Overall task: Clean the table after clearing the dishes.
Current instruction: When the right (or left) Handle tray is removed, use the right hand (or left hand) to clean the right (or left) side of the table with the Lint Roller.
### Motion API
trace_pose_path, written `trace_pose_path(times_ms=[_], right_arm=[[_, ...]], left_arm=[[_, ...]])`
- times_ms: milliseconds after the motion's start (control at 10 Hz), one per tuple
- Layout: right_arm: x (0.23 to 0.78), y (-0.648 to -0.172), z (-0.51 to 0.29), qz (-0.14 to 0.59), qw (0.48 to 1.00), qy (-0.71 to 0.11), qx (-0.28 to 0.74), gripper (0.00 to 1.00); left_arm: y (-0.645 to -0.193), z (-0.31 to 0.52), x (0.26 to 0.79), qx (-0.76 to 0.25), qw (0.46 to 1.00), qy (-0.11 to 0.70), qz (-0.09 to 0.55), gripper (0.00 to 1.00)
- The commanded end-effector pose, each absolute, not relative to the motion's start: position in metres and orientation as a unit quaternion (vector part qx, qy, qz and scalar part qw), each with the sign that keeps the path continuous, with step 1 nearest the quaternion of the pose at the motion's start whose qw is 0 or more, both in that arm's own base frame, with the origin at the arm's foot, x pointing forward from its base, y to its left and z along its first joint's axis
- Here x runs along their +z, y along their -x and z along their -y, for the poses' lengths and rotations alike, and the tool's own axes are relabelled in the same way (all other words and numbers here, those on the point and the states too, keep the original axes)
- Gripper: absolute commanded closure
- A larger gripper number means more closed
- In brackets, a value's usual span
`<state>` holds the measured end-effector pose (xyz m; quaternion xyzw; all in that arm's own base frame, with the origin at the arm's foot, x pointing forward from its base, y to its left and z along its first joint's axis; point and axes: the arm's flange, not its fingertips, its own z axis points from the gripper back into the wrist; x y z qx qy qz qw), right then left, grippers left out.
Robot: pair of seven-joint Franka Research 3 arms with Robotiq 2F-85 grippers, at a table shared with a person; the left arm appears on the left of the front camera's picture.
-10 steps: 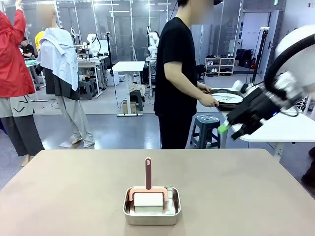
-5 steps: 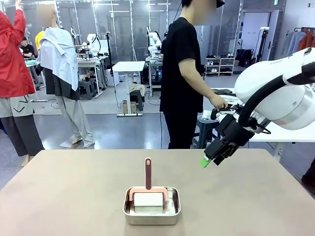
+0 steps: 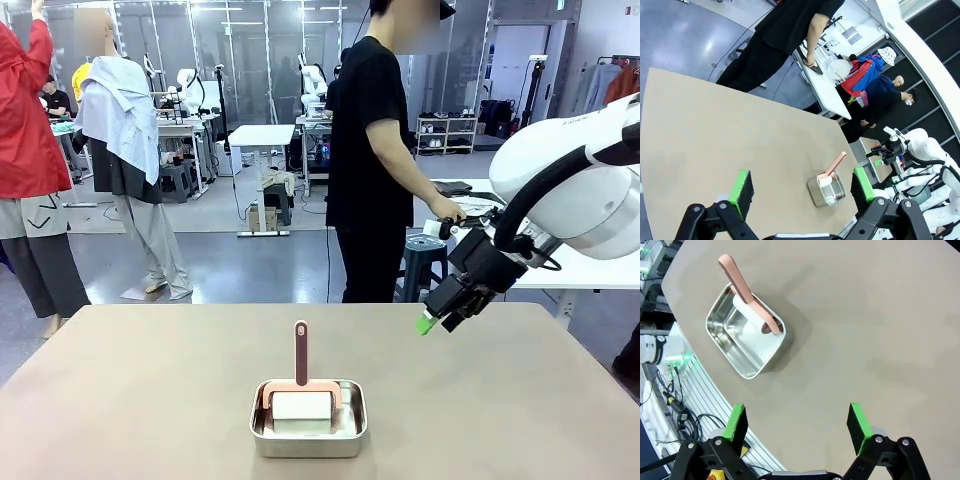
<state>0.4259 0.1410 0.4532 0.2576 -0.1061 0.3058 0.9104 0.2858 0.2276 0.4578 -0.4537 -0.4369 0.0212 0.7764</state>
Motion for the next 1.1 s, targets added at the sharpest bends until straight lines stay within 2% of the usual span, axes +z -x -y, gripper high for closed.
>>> trace_pose_path(times_ms=[0,400,600,800,1000], right_arm=[[0.466,-0.442,-0.165,0.11,0.89,-0.213,0.388,0.0],[0.493,-0.493,-0.274,0.071,0.798,-0.174,0.573,0.0],[0.498,-0.504,-0.335,0.07,0.747,-0.087,0.655,0.0],[0.501,-0.517,-0.369,0.055,0.713,-0.038,0.698,0.0],[0.499,-0.526,-0.391,0.014,0.685,-0.055,0.726,0.0]], left_arm=[[-0.284,-0.23,0.459,0.02,0.775,0.457,0.437,0.0],[-0.284,-0.23,0.459,0.02,0.775,0.457,0.437,0.0],[-0.284,-0.23,0.459,0.02,0.775,0.457,0.437,0.0],[-0.284,-0.23,0.459,0.02,0.775,0.457,0.437,0.0],[-0.284,-0.23,0.459,0.02,0.775,0.457,0.437,0.0]])
